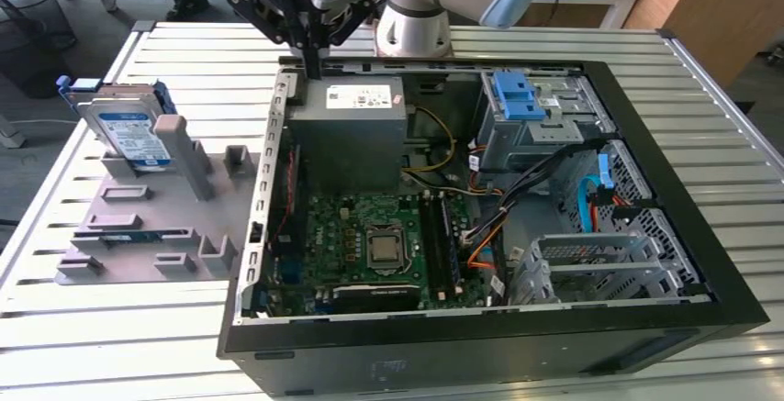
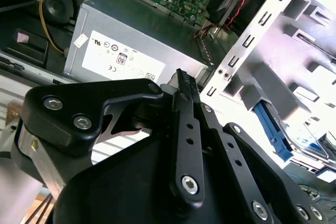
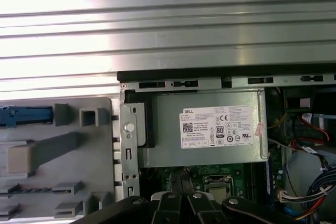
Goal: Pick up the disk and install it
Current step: 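Reach for the disk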
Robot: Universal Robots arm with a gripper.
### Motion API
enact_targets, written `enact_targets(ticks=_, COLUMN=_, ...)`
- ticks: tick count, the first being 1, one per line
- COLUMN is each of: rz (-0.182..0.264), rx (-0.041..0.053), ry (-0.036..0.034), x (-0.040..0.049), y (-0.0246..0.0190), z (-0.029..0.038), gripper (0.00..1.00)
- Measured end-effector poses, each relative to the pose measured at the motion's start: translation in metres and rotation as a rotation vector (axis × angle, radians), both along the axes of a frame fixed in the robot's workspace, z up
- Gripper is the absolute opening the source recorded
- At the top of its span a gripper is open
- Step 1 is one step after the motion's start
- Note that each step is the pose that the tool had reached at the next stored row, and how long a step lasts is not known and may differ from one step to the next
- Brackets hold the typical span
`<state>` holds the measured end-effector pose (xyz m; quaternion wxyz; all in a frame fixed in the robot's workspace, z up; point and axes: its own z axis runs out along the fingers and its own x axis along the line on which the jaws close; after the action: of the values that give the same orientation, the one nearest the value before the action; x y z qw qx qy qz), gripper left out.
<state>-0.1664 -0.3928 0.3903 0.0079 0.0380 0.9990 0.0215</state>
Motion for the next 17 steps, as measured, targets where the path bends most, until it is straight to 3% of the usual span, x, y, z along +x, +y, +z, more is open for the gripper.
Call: enact_targets(ticks=17, rz=0.000, rx=0.0000, ry=0.0000, x=-0.0076, y=0.0034, z=0.0000, gripper=0.11)
